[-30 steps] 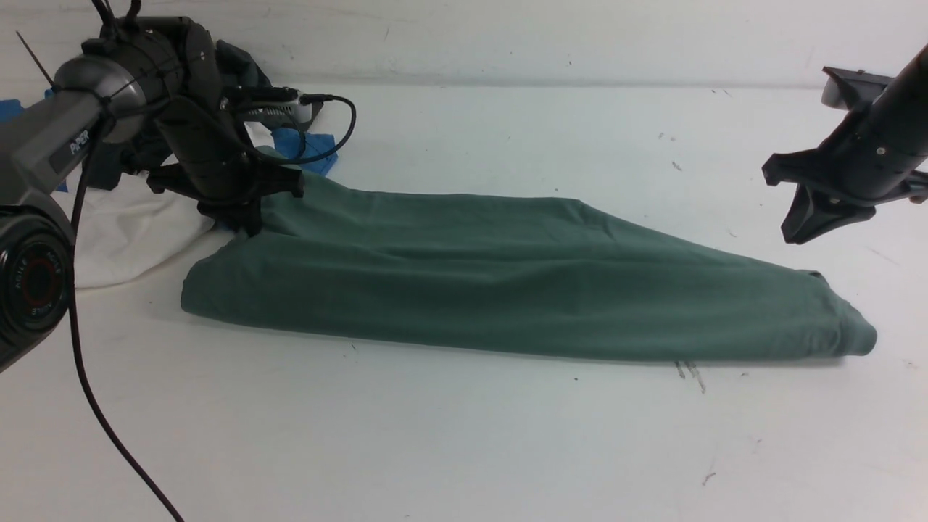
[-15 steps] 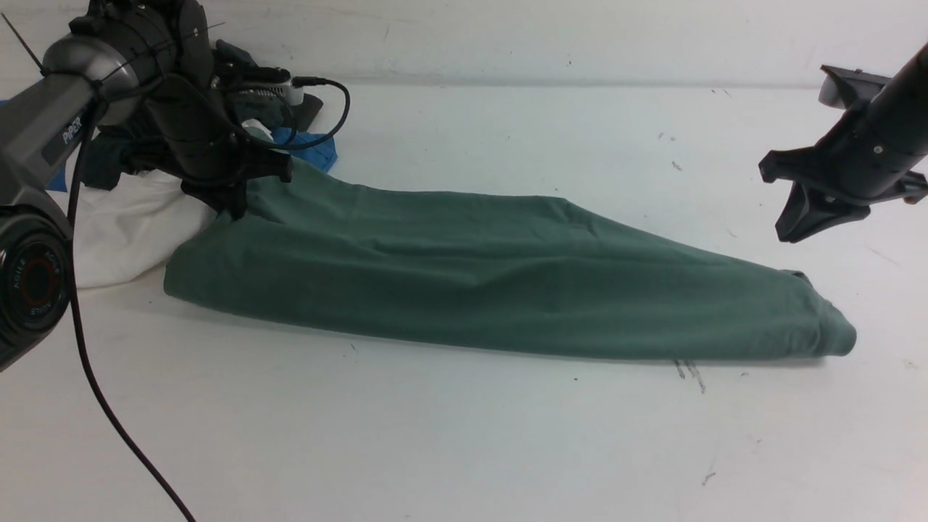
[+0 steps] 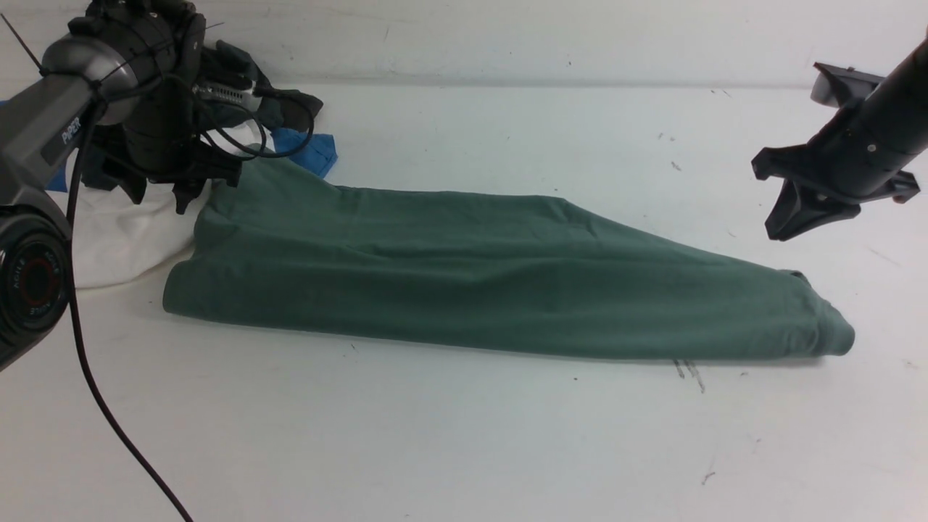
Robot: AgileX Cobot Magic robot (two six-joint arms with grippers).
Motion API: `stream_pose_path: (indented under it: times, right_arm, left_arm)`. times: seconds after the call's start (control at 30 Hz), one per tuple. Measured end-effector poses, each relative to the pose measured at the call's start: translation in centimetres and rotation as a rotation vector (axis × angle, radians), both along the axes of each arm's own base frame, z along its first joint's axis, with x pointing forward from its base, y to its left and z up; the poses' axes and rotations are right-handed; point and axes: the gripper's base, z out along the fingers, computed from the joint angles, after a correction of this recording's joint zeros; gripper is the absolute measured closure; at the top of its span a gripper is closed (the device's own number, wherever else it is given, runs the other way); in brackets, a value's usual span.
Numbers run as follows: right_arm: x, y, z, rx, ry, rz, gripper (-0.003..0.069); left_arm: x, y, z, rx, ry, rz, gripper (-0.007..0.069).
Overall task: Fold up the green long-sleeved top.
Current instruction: Use the right arm to clamp the right edge of the fabric
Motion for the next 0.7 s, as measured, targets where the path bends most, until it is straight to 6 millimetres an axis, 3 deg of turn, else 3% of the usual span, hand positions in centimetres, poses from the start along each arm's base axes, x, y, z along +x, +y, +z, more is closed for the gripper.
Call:
stream_pose_path:
  times: [0.07,0.1,0.13,0.2,0.23,0.27,0.33,0.43,0.47,0.5,0.6,0.7]
  right_arm:
    - [-0.2,-0.2,-0.1,-0.047,0.011,-0.004,0.0638]
    - [-0.2,-0.2,-0.2,-0.046,0.012,-0.006,0.0638]
    - [-0.5,-0.4,-0.4,-0.079,0.024,-0.005,0.0631]
    - [-1.1,-0.8,-1.1,-0.123,0.056,-0.01,0.0602]
    - [-1.1,-0.9,-1.0,-0.126,0.055,-0.01,0.0599]
    - [-1.5,-1.0,-1.9,-0.141,0.086,-0.008,0.0554]
    - [-1.8,-1.1,-2.5,-0.159,0.109,-0.002,0.0483]
    - [-1.9,-1.4,-2.9,-0.19,0.125,-0.003,0.0386]
    - [-1.9,-1.6,-3.2,-0.206,0.134,-0.025,0.0286]
    - [-1.8,-1.6,-3.3,-0.209,0.135,-0.027,0.0274]
    - [-1.5,-1.8,-4.7,-0.213,0.173,-0.058,0.0073]
    - [-1.2,-1.8,-6.5,-0.213,0.213,-0.056,-0.0002]
  left_arm:
    - [-0.1,-0.5,0.2,-0.03,0.003,-0.026,0.0438]
    - [-0.1,-0.6,0.2,-0.035,0.004,-0.028,0.0438]
    - [-0.3,-1.1,0.7,-0.08,-0.001,-0.042,0.0538]
    - [-0.7,-1.9,2.1,-0.176,-0.022,-0.057,0.0604]
    - [-0.7,-2.0,2.2,-0.185,-0.024,-0.06,0.0608]
    - [-1.1,-2.9,3.5,-0.258,-0.043,-0.102,0.0624]
    - [-1.3,-4.0,4.3,-0.322,-0.051,-0.165,0.0629]
    - [-1.4,-5.2,4.1,-0.391,-0.039,-0.224,0.0629]
    - [-1.1,-5.8,3.0,-0.416,-0.015,-0.244,0.0629]
    - [-1.1,-5.9,2.8,-0.418,-0.011,-0.246,0.0629]
    - [-0.3,-6.2,-1.1,-0.423,0.067,-0.225,0.0629]
    - [0.2,-5.7,-4.5,-0.401,0.128,-0.191,0.0629]
